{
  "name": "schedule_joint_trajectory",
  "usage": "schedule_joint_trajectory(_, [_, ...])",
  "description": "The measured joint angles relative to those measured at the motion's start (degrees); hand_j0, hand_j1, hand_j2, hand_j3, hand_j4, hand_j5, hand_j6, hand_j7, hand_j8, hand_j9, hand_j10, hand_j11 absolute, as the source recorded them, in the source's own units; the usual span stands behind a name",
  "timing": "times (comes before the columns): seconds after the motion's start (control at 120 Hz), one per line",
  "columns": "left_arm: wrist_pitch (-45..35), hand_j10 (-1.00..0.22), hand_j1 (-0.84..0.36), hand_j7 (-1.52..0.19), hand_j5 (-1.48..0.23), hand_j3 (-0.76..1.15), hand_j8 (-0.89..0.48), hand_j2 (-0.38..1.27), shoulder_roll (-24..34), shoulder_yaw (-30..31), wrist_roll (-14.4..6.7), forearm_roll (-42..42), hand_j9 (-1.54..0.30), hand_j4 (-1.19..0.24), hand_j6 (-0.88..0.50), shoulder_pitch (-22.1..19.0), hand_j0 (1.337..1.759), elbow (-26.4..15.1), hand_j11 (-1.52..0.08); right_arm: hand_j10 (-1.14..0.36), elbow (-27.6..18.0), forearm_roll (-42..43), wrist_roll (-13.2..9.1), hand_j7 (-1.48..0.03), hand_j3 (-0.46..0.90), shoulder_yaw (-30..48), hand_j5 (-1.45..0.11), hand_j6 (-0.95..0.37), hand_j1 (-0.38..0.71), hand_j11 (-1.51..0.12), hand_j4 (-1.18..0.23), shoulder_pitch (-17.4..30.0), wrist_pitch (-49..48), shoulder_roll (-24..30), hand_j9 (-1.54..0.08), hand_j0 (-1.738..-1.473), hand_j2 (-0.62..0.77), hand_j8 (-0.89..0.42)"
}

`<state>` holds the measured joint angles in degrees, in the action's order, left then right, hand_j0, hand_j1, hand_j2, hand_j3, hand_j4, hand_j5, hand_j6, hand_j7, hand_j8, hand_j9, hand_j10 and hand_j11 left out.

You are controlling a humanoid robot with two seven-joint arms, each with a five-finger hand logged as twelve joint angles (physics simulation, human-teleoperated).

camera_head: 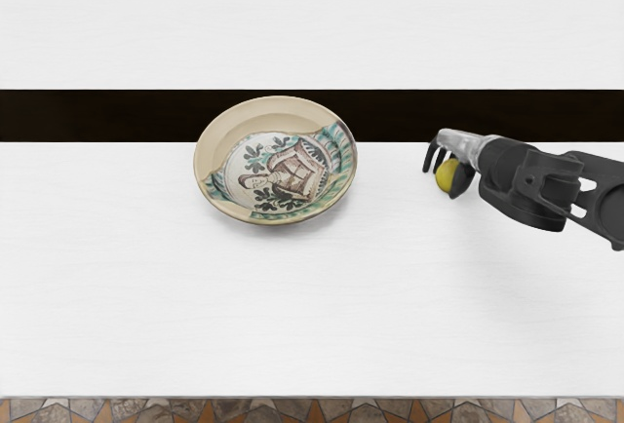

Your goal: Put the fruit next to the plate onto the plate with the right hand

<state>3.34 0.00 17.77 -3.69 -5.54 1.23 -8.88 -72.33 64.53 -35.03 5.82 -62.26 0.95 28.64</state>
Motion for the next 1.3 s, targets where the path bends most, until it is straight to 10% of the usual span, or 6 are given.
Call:
schedule_joint_trajectory(0.25, [0.00, -0.24, 0.06, -0.32, -0.32, 0.00, -0.24, 0.05, 0.00, 0.01, 0.00, 0.00, -0.32, -0.24, -0.24, 0.00, 1.658, 0.00, -0.32, -0.49, 1.96, -2.66, 0.01, -0.99, 0.00, 0.59, -1.06, -0.48, 0.25, -1.05, -0.73, -0.64, -0.23, -0.92, -1.05, -1.649, 0.32, -0.33])
schedule_joint_trajectory(0.75, [0.00, -0.24, 0.06, -0.32, -0.32, 0.00, -0.24, 0.05, 0.00, 0.01, 0.00, 0.01, -0.32, -0.24, -0.24, 0.00, 1.658, 0.00, -0.32, -0.54, 2.96, -5.45, 0.04, -1.08, 0.00, 7.77, -1.14, -0.54, 0.10, -1.17, -0.81, -6.23, -0.16, -7.01, -1.14, -1.651, 0.03, -0.40])
schedule_joint_trajectory(1.075, [0.00, -0.24, 0.06, -0.32, -0.32, 0.00, -0.24, 0.05, 0.00, 0.01, 0.00, 0.01, -0.32, -0.24, -0.24, 0.00, 1.658, 0.00, -0.32, -0.51, 1.72, -5.65, 0.02, -1.09, 0.00, 9.02, -1.15, -0.60, 0.29, -1.13, -0.81, -9.14, 0.20, -16.45, -1.14, -1.656, 0.60, -0.38])
schedule_joint_trajectory(1.3, [0.00, -0.24, 0.06, -0.32, -0.32, 0.00, -0.24, 0.05, 0.00, 0.01, -0.01, 0.01, -0.32, -0.24, -0.24, 0.00, 1.658, 0.00, -0.32, -0.51, 2.93, -5.52, 0.00, -1.09, 0.00, 8.49, -1.14, -0.62, 0.31, -1.11, -0.82, -7.02, 0.35, -17.76, -1.13, -1.658, 0.61, -0.39])
